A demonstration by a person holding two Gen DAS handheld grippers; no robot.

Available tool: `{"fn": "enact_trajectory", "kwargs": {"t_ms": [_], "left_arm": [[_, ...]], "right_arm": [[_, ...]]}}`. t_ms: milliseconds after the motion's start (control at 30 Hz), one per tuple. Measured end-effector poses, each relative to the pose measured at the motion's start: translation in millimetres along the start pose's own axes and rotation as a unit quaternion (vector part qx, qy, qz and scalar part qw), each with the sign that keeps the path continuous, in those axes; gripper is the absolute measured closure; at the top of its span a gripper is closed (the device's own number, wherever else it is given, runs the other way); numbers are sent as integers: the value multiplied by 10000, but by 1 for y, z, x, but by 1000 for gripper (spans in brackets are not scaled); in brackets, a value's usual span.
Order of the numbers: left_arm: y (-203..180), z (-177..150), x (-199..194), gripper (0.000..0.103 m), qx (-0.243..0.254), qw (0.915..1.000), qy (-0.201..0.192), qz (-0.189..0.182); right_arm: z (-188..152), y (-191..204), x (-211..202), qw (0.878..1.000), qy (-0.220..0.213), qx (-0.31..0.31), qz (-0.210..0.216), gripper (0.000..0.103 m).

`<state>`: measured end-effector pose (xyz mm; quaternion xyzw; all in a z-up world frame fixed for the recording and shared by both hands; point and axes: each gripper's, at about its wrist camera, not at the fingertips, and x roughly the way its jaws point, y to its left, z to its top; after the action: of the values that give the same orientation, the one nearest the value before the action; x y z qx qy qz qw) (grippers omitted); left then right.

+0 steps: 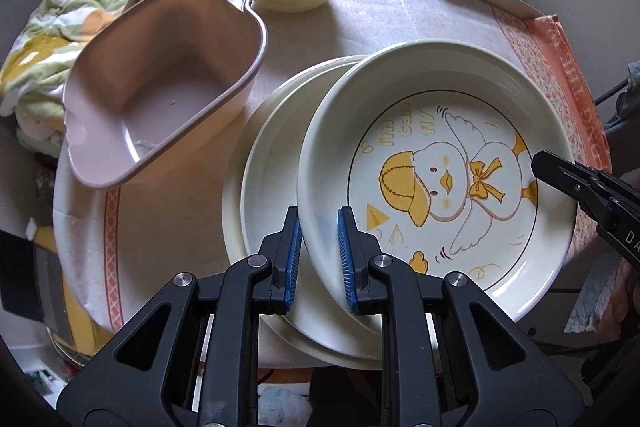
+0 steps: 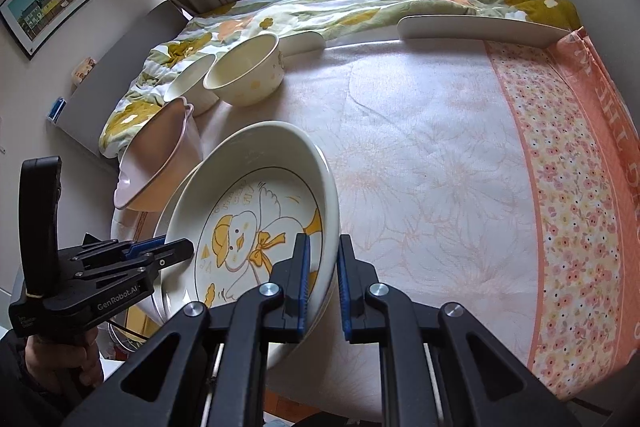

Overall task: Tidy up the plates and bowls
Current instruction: 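Carry the duck-print plate over the stack and lower it onto the white plate, then hold the duck-print plate down on the stack with both grippers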

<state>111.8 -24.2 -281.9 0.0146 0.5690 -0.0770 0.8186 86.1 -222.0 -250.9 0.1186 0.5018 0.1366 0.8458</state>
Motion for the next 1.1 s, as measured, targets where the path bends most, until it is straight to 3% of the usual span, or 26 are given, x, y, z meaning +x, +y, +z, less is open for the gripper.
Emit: {"fn": "enact_trajectory", "kwargs": {"t_ms": [467,1100], "left_arm": [[-19,-2,-6,86,584,9937,-93,951],[-18,-6,-5,86,726,9889,-152,1284]], "right_arm": [[-4,8,4,9998,24,-157,-133,91],[-6,25,16,9969,22,-574,-543,91]]}}
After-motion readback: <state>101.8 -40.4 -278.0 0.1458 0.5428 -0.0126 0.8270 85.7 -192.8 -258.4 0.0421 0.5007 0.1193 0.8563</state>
